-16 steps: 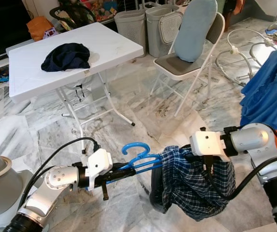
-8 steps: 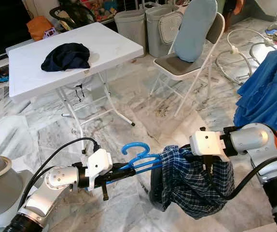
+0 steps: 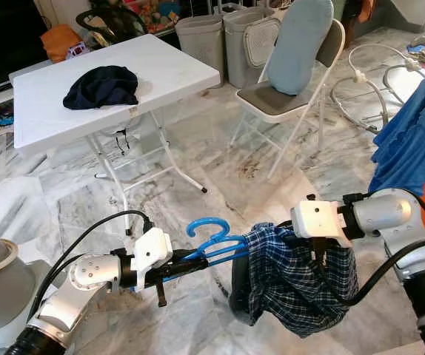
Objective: Hang hanger
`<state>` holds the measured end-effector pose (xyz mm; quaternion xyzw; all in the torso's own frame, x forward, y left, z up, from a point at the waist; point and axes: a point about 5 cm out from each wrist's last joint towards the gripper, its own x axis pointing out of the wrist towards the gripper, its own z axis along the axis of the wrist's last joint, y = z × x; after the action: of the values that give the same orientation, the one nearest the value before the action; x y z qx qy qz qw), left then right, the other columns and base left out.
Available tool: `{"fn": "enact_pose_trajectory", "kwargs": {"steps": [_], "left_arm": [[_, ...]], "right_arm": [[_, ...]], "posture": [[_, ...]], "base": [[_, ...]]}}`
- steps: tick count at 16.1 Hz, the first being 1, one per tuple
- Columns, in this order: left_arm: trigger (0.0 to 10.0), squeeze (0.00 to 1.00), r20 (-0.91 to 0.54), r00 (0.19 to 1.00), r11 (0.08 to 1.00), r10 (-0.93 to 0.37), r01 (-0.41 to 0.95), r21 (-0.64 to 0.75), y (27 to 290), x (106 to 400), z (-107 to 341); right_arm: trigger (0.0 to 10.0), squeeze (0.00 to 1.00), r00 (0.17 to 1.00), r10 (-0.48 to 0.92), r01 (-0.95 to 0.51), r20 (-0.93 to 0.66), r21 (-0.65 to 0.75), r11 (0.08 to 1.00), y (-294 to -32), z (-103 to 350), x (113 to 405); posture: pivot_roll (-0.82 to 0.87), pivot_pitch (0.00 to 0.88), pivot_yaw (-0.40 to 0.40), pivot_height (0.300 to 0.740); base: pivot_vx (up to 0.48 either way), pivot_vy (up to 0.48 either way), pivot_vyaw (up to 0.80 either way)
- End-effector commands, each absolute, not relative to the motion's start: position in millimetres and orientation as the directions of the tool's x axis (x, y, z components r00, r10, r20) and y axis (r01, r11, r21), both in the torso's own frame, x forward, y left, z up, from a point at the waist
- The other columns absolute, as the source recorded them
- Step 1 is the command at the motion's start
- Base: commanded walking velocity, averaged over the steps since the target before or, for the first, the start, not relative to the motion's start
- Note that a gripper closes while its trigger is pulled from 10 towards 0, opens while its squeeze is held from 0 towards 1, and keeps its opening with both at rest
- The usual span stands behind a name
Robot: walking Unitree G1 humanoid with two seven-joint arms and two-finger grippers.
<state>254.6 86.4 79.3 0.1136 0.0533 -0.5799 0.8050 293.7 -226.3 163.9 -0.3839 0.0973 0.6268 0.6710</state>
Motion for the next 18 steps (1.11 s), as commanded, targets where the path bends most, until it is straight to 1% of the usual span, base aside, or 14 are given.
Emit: {"fn": "enact_pose_trajectory", "kwargs": {"steps": [1, 2, 3, 7, 9, 10, 12, 14, 15, 16, 17, 18], "left_arm": [[0.0, 0.00, -0.200, 0.425, 0.401, -0.883, 0.904, 0.151, 91, 265, 80], [0.0, 0.00, -0.163, 0.569, 0.532, -0.806, 0.817, 0.224, 98, 279, 80], [0.0, 0.00, -0.164, 0.576, 0.534, -0.801, 0.811, 0.241, 99, 280, 81], [0.0, 0.00, -0.141, 0.607, 0.562, -0.782, 0.785, 0.262, 102, 285, 85], [0.0, 0.00, -0.122, 0.621, 0.572, -0.775, 0.770, 0.282, 100, 288, 84], [0.0, 0.00, -0.120, 0.622, 0.574, -0.774, 0.768, 0.284, 100, 288, 84], [0.0, 0.00, -0.124, 0.623, 0.573, -0.773, 0.768, 0.286, 100, 287, 82], [0.0, 0.00, -0.131, 0.619, 0.569, -0.774, 0.772, 0.284, 100, 285, 79], [0.0, 0.00, -0.140, 0.630, 0.580, -0.764, 0.765, 0.279, 101, 285, 74], [0.0, 0.00, -0.142, 0.639, 0.591, -0.756, 0.759, 0.274, 103, 285, 73], [0.0, 0.00, -0.148, 0.674, 0.631, -0.724, 0.734, 0.250, 107, 287, 70], [0.0, 0.00, -0.156, 0.684, 0.640, -0.712, 0.724, 0.256, 110, 288, 69]], "right_arm": [[10.0, 0.25, 0.274, 0.814, -0.874, -0.512, -0.487, -0.012, -206, 173, 309], [10.0, 1.00, 0.390, 0.827, -0.826, -0.405, -0.551, 0.119, -180, 168, 330], [10.0, 1.00, 0.413, 0.822, -0.808, -0.392, -0.574, 0.132, -179, 171, 333], [10.0, 1.00, 0.445, 0.818, -0.779, -0.365, -0.608, 0.153, -180, 179, 337], [10.0, 1.00, 0.529, 0.787, -0.701, -0.316, -0.686, 0.196, -179, 184, 346], [10.0, 1.00, 0.555, 0.781, -0.672, -0.286, -0.708, 0.218, -179, 187, 348], [10.0, 1.00, 0.569, 0.781, -0.650, -0.257, -0.722, 0.237, -178, 191, 351], [10.0, 1.00, 0.555, 0.788, -0.657, -0.266, -0.721, 0.219, -178, 191, 351], [10.0, 1.00, 0.536, 0.794, -0.666, -0.287, -0.722, 0.188, -179, 191, 350], [10.0, 1.00, 0.533, 0.791, -0.670, -0.301, -0.721, 0.176, -181, 192, 351], [10.0, 1.00, 0.537, 0.781, -0.665, -0.319, -0.730, 0.159, -183, 192, 351], [10.0, 1.00, 0.546, 0.774, -0.657, -0.320, -0.738, 0.158, -183, 193, 352]], "posture": [[-0.14, 0.000, 0.110, 0.740], [-0.14, 0.000, 0.112, 0.740], [-0.14, 0.000, 0.112, 0.740], [-0.14, 0.000, 0.114, 0.740], [-0.14, 0.000, 0.114, 0.740], [-0.14, 0.000, 0.114, 0.740], [-0.14, 0.000, 0.115, 0.740], [-0.14, 0.000, 0.115, 0.740], [-0.14, 0.000, 0.113, 0.740], [-0.14, 0.000, 0.113, 0.740], [-0.14, 0.000, 0.113, 0.740], [-0.14, 0.000, 0.113, 0.740]], "base": [[0.000, 0.000, 0.00], [0.000, 0.000, 0.00], [0.000, 0.000, 0.00], [0.000, 0.000, 0.00], [0.000, 0.000, 0.00], [0.000, 0.000, 0.00], [0.000, 0.000, 0.00], [0.000, 0.000, 0.00], [0.000, 0.000, 0.00], [0.000, 0.000, 0.00], [0.000, 0.000, 0.00], [0.000, 0.000, 0.00]]}}
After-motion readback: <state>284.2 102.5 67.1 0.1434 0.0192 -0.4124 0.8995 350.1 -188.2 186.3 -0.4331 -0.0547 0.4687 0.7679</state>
